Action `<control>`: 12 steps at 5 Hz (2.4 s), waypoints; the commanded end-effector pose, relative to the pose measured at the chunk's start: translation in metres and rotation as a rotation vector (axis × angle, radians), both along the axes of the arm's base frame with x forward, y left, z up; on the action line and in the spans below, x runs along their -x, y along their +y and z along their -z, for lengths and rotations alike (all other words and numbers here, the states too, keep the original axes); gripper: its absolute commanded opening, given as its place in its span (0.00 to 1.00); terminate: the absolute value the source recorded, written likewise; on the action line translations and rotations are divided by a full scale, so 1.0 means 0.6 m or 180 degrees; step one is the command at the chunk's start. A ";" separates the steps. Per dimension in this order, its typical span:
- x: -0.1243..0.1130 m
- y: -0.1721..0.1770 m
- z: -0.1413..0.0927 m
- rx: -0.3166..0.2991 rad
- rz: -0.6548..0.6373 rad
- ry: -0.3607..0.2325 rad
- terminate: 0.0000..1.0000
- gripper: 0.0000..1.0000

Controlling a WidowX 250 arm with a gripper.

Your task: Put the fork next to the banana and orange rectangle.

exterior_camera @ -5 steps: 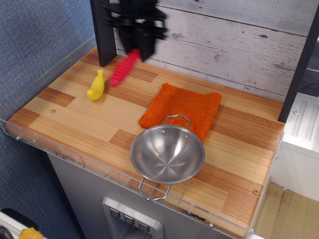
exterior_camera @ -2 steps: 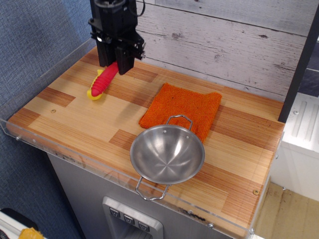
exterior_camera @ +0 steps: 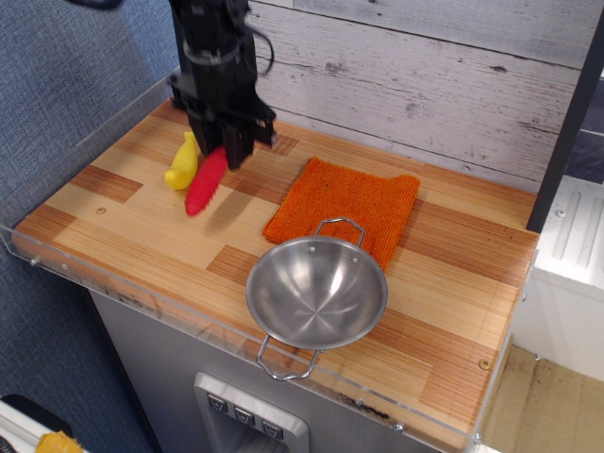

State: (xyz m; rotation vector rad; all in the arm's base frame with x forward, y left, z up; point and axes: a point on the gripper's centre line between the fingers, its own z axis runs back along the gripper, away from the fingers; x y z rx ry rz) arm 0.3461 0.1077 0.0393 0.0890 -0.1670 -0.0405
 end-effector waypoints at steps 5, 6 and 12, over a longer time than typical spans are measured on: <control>0.015 -0.009 -0.028 0.0523 -0.0102 0.0423 0.00 1.00; 0.012 -0.008 -0.104 0.0514 -0.0156 0.0309 0.00 1.00; 0.026 -0.014 -0.206 0.0051 -0.0095 0.0300 1.00 1.00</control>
